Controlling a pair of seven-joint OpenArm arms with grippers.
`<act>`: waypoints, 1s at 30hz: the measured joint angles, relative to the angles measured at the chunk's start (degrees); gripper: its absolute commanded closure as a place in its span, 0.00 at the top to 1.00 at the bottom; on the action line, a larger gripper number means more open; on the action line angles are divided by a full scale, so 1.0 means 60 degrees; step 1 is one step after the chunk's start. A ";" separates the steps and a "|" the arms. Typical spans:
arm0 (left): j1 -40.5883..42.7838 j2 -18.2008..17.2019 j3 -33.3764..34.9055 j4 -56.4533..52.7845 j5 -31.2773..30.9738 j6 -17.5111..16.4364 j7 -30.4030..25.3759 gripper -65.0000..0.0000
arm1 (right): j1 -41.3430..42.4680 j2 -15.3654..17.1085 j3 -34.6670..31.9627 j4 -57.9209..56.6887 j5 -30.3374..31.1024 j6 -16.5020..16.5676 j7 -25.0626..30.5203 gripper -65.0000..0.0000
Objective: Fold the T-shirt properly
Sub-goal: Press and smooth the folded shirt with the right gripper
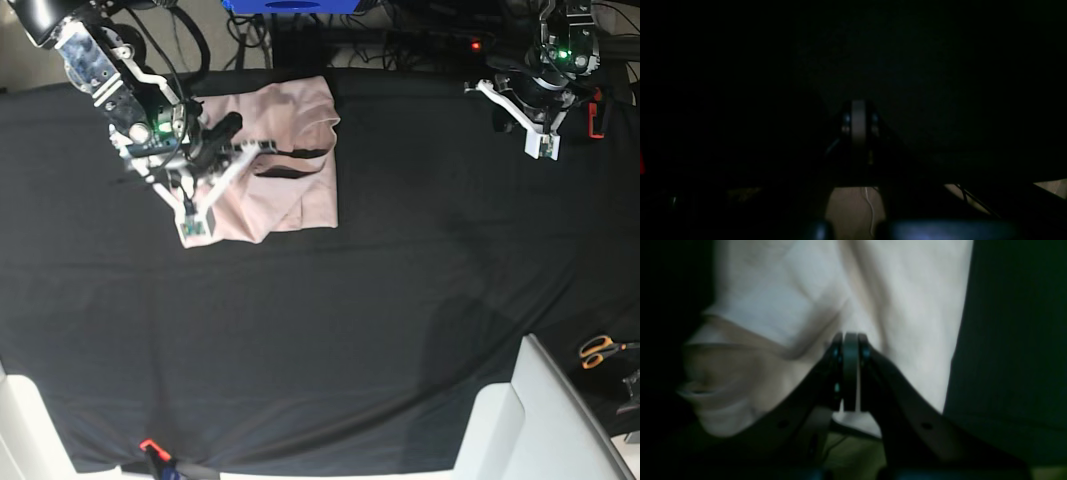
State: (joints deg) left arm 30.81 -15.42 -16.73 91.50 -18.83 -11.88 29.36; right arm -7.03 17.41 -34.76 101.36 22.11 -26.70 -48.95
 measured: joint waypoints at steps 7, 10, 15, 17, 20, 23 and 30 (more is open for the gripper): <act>0.0055 -0.0004 -0.0007 0.0000 0.0004 0.0004 0.0000 0.00 | 0.0222 -0.0838 -0.0124 -0.1162 -0.0080 0.1067 0.0404 0.00; 0.0055 0.0000 -0.0011 0.0000 0.0000 0.0004 -0.0004 0.00 | 0.0455 -0.1173 -0.0124 -0.1257 -0.0120 0.1100 0.0368 0.00; 0.0076 -0.0004 -0.0007 0.0000 0.0000 0.0004 0.0000 0.00 | 0.0943 -0.1672 -0.0124 -0.1271 -0.0153 0.1107 0.0117 0.00; 0.0080 0.0000 0.0000 0.0000 0.0000 0.0004 0.0000 0.00 | 0.1147 -0.1898 -0.0127 -0.1293 -0.0124 0.1126 -0.0160 0.00; 0.0066 0.0000 0.0055 0.0000 0.0000 0.0004 0.0000 0.00 | 0.1501 -0.2255 -0.0127 -0.1290 -0.0113 0.1137 -0.0193 0.00; 0.0029 0.0000 0.0051 0.0000 0.0004 0.0004 0.0000 0.00 | 0.1789 -0.2415 -0.0124 -0.1468 -0.0120 0.1137 -0.0168 0.00; 0.0029 0.0007 -0.0007 0.0000 -0.0007 0.0004 -0.0015 0.00 | 0.1016 -0.1683 -0.0069 -0.0266 -0.0124 0.1158 -0.1027 0.00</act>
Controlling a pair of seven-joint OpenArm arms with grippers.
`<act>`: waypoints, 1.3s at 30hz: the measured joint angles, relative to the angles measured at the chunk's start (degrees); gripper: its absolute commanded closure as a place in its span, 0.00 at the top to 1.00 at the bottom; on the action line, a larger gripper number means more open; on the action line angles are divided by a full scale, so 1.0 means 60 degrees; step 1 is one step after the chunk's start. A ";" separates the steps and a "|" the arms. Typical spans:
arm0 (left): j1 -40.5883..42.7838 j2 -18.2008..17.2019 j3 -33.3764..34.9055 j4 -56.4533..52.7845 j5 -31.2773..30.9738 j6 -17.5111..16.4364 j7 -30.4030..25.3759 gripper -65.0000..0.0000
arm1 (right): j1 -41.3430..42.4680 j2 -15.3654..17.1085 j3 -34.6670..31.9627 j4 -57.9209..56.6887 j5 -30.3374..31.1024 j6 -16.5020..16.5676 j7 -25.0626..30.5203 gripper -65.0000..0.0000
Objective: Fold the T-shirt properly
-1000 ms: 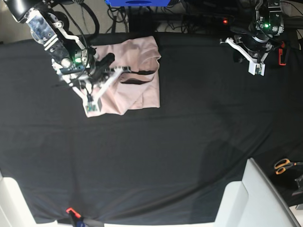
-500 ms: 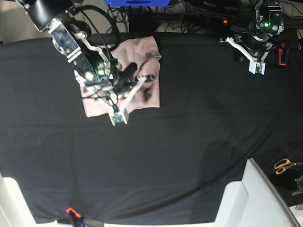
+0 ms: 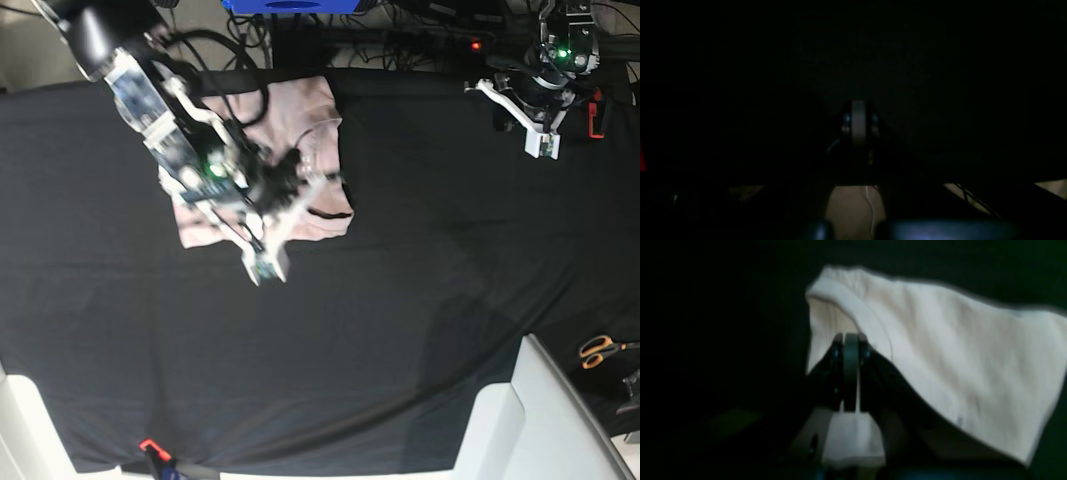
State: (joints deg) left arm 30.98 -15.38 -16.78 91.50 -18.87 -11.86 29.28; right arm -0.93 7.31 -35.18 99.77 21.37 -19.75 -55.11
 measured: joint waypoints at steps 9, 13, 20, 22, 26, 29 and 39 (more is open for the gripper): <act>-0.0175 0.0011 0.0066 0.0000 -0.0036 0.0000 0.0055 0.00 | -0.1960 0.0120 -0.0066 -0.0259 0.0036 0.0058 0.1541 0.00; -0.0423 0.0335 0.0066 0.0124 -0.0040 0.0040 0.0033 0.00 | -0.1974 0.0124 -0.0029 -0.1100 -0.0022 0.0459 0.1796 0.00; -0.0481 0.0532 0.0076 0.0594 -0.0102 0.0004 0.0091 0.00 | -0.2820 0.0120 -0.0029 -0.0659 -0.0015 0.0470 0.1861 0.00; -0.0623 0.0586 0.0080 0.0608 -0.0102 0.0004 0.0084 0.00 | -0.3060 0.0164 -0.0029 -0.0135 -0.0011 0.0470 0.1821 0.00; -0.0725 0.0743 0.0153 0.0834 -0.0375 -0.0280 0.0648 0.00 | -0.3158 0.0474 0.0087 0.1224 0.0087 0.0590 0.1348 0.00; -0.1024 0.0718 0.0299 0.1064 -0.2146 -0.1086 0.2116 0.27 | -0.3293 0.0663 0.1319 0.1625 0.0022 0.0506 0.1279 0.00; -0.1494 0.0397 0.0550 -0.0142 -0.4535 -0.3872 0.2477 1.00 | -0.3687 0.1155 0.3333 0.1617 -0.0040 0.0608 0.1217 0.00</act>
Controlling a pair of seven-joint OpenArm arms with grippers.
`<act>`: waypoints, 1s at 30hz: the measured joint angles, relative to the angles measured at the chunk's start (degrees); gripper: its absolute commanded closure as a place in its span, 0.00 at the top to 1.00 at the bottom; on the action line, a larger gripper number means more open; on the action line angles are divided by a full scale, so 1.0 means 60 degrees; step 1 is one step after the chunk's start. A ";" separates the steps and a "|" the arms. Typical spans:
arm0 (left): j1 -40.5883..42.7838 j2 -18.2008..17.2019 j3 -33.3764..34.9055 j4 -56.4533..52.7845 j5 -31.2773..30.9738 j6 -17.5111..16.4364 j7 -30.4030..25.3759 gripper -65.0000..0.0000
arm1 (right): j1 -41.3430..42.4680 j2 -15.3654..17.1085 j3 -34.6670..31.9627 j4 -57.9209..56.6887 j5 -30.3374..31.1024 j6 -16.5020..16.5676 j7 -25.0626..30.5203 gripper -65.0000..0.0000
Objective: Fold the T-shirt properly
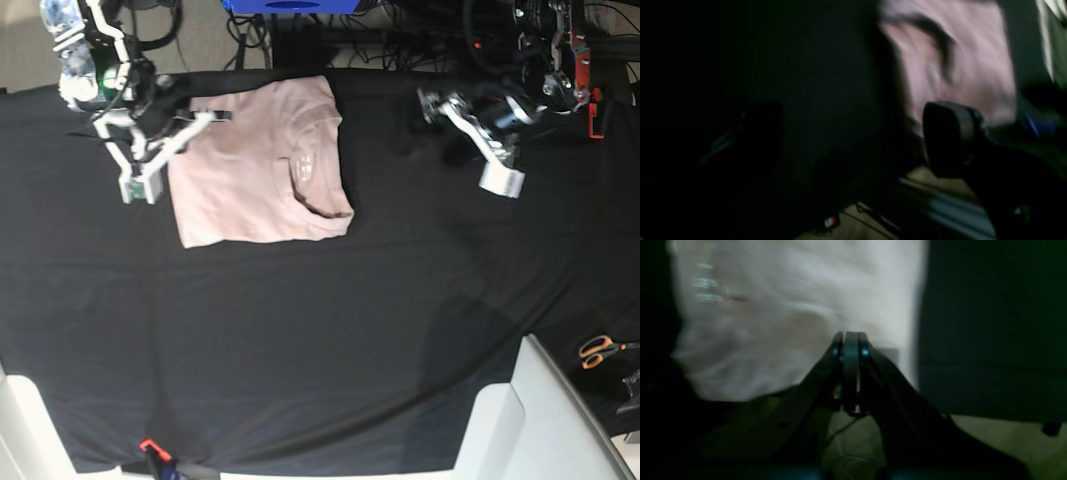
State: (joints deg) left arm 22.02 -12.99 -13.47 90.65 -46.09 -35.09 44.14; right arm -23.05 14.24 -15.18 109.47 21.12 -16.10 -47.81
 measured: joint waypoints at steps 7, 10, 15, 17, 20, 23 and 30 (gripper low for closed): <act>-0.0743 0.0266 0.0827 -0.2084 0.0084 -0.0699 -0.0018 1.00 | 0.0025 -0.0087 -0.0011 0.0004 0.0091 -0.0055 0.0029 0.00; -0.1140 0.0390 0.1341 -0.2659 -0.0124 -0.0739 -0.0397 1.00 | 0.0029 -0.0051 -0.0015 0.0004 0.0047 -0.0055 0.0029 0.00; -0.1727 0.0481 0.2543 -0.3694 -0.0331 -0.0889 -0.1457 1.00 | 0.0025 -0.0055 -0.0011 0.0004 0.0047 -0.0055 0.0033 0.00; -0.1985 0.0506 0.3045 -0.4153 -0.0415 -0.0951 -0.1814 1.00 | 0.0025 -0.0051 -0.0007 0.0000 0.0044 -0.0055 0.0029 0.00; -0.2473 0.0641 0.3621 -0.4707 -0.0426 -0.0980 -0.2033 1.00 | 0.0025 -0.0055 -0.0007 0.0000 0.0044 -0.0055 0.0033 0.00; -0.2841 0.0841 0.3836 -0.5158 -0.0444 -0.1027 -0.2310 1.00 | 0.0022 -0.0051 -0.0004 0.0000 0.0044 -0.0058 0.0029 0.00; -0.3282 0.1169 0.3869 -0.5686 -0.0346 -0.1129 -0.2390 0.94 | 0.0018 -0.0051 0.0153 0.0000 0.0069 -0.0033 0.0004 0.00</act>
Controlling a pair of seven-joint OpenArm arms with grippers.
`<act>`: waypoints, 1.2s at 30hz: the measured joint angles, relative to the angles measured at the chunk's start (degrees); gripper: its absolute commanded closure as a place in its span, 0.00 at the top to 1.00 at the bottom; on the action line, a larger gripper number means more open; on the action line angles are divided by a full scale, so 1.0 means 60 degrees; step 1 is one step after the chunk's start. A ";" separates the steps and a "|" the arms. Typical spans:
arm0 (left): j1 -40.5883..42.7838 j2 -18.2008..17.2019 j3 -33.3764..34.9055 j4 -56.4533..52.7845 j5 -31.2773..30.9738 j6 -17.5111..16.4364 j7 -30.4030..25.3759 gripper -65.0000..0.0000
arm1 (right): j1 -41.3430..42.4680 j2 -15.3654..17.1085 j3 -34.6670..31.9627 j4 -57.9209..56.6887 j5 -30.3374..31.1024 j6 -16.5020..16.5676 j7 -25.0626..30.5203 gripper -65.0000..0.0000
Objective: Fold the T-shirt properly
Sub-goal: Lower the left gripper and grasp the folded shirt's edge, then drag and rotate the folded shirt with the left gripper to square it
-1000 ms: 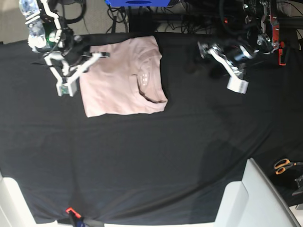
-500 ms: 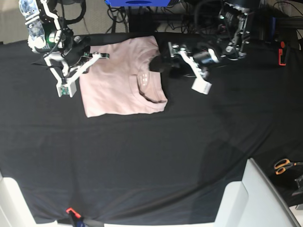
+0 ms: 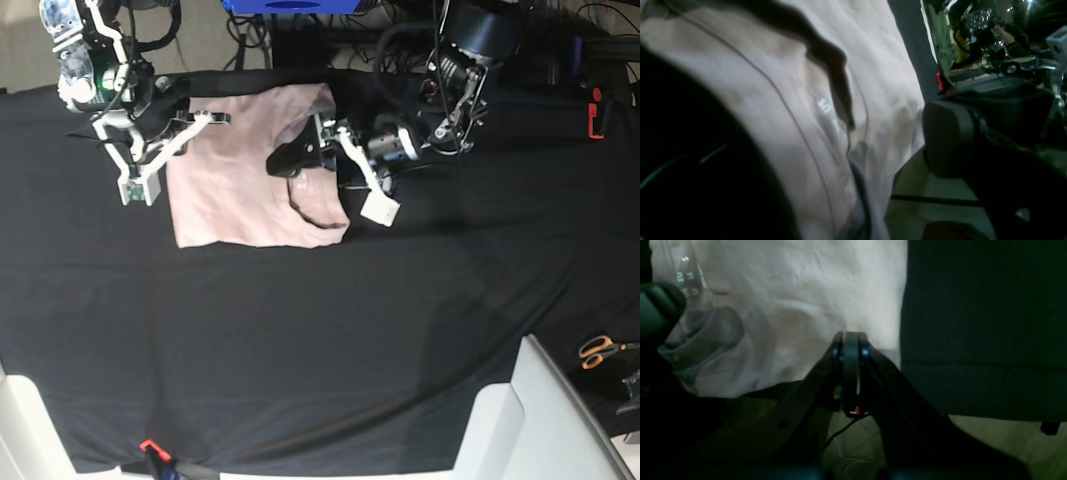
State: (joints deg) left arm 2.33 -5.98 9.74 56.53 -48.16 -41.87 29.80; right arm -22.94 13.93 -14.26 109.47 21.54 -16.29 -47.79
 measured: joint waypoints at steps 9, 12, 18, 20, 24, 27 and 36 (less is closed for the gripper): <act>-0.0153 0.0729 -0.0018 -0.0266 0.1632 0.0178 0.0033 0.08 | -0.0448 0.0025 0.1636 -0.0004 -0.0018 0.0047 0.0510 0.00; -0.0182 0.0696 -0.0022 -0.0262 0.1632 0.0164 0.0106 0.00 | -0.0696 0.0025 0.2106 -0.0007 -0.0018 0.0346 0.0699 0.00; -0.0157 0.0240 0.0022 0.0437 0.1661 0.0466 0.1308 0.00 | -0.0721 -0.0084 0.2841 -0.0015 -0.0015 0.1053 0.0718 0.00; 0.0000 -0.0091 0.0095 0.1147 0.1712 0.0816 0.1785 0.00 | -0.0721 -0.0080 0.2852 -0.0015 -0.0022 0.1053 0.0718 0.00; -0.0164 -0.0736 0.0109 0.2215 0.1869 0.1268 0.3034 0.00 | -0.0729 -0.0109 0.2830 -0.0015 0.0018 0.1056 0.0718 0.00; -0.0973 -0.1293 0.0692 0.2255 0.1974 0.1373 0.3646 0.00 | -0.0721 -0.0382 0.2849 -0.0015 -0.0029 0.1049 0.0721 0.00; -0.4477 -0.1858 0.5745 0.1406 0.2401 0.1413 0.4113 0.00 | -0.0707 -0.0576 0.2798 -0.0015 -0.0022 0.1056 0.0685 0.00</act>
State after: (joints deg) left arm -24.53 -17.12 44.21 64.97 -33.76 -33.39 54.48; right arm -27.18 10.48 2.52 109.38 21.41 -9.96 -43.68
